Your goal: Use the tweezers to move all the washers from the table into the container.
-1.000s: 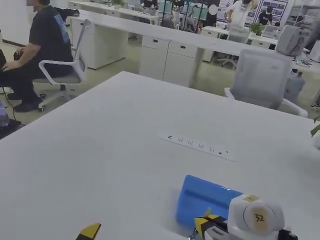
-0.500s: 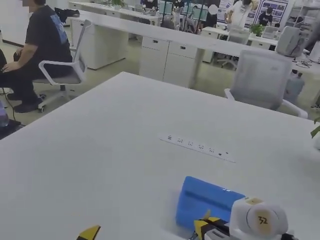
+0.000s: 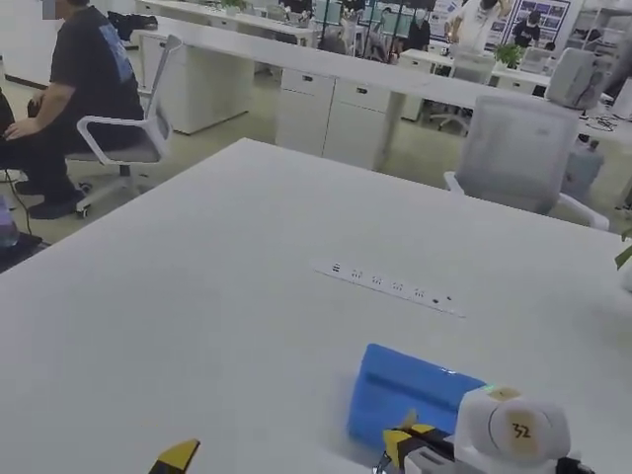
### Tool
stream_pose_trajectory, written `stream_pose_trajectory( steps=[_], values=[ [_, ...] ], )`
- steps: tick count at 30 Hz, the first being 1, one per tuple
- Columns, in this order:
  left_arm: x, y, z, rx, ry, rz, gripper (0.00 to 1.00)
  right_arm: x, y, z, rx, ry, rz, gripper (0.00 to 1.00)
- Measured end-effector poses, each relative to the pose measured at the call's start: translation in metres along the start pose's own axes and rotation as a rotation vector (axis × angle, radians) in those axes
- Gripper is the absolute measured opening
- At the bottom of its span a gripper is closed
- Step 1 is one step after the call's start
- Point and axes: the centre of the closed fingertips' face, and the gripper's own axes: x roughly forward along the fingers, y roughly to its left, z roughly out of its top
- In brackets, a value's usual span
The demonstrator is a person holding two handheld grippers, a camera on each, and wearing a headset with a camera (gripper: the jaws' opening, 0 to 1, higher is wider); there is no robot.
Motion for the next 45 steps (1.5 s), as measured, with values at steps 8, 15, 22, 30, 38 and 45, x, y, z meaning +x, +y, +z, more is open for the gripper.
stream_pose_trajectory(
  steps=[8, 15, 22, 30, 38, 45],
  values=[
    [0.000, 0.000, 0.000, 0.002, 0.001, 0.002, 0.91, 0.000, 0.003, -0.003, -0.002, 0.002, 0.004, 0.02],
    [0.000, 0.000, 0.000, 0.003, 0.001, 0.002, 0.91, 0.000, 0.008, -0.004, -0.060, -0.011, -0.005, 0.01],
    [0.000, -0.001, 0.001, 0.004, -0.003, -0.001, 0.91, -0.001, 0.011, -0.007, -0.197, 0.040, -0.001, 0.00],
    [-0.001, 0.001, 0.002, -0.002, -0.011, 0.003, 0.91, 0.000, 0.010, -0.005, -0.190, 0.057, -0.006, 0.00],
    [-0.002, 0.001, 0.003, -0.002, -0.016, 0.005, 0.90, -0.001, 0.013, -0.005, -0.212, 0.098, 0.019, 0.00],
    [-0.003, 0.005, 0.006, -0.016, -0.035, 0.018, 0.91, -0.011, 0.015, 0.006, -0.189, 0.072, 0.032, 0.00]
  ],
)
